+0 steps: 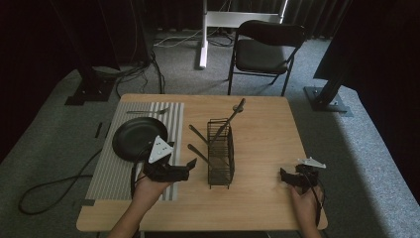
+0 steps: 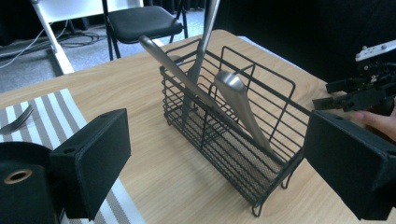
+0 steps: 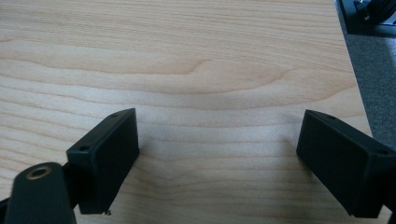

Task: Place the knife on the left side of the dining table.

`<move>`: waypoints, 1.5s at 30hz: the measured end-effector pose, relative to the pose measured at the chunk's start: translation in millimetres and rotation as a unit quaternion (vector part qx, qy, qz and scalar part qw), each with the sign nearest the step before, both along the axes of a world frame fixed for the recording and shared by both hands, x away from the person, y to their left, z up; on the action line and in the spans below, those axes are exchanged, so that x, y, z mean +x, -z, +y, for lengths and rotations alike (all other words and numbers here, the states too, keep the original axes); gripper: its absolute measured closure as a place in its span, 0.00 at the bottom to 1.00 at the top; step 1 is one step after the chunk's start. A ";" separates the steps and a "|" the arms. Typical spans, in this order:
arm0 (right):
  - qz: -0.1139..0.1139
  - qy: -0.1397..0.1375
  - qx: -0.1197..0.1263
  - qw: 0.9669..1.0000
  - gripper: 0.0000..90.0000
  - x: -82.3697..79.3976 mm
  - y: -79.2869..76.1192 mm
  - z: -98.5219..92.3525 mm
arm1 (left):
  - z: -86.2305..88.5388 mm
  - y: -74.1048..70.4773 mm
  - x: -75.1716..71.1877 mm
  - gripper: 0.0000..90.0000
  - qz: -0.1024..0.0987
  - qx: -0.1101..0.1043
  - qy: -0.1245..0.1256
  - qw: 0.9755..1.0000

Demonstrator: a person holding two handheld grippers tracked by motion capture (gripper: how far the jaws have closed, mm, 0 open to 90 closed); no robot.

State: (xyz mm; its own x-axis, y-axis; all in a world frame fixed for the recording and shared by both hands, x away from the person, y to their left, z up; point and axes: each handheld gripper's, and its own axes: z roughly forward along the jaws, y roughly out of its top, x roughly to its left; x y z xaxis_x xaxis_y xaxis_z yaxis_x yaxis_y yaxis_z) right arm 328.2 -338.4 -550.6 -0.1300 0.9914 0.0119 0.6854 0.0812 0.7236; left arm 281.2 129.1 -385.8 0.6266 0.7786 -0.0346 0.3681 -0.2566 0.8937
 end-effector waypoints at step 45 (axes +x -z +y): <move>0.001 0.000 0.000 1.000 0.13 -0.1 -0.1 0.0 | -18.4 -5.7 14.5 0.84 0.017 -0.082 0.086 0.993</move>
State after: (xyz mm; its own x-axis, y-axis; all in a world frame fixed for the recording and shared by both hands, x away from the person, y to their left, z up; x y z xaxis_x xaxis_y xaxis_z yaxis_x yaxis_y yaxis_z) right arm 328.1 -338.5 -550.5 -0.1294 0.9915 0.0123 0.6862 0.0805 0.7230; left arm 295.7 110.7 -380.1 0.7458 0.6424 -0.1763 0.3627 -0.1696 0.9164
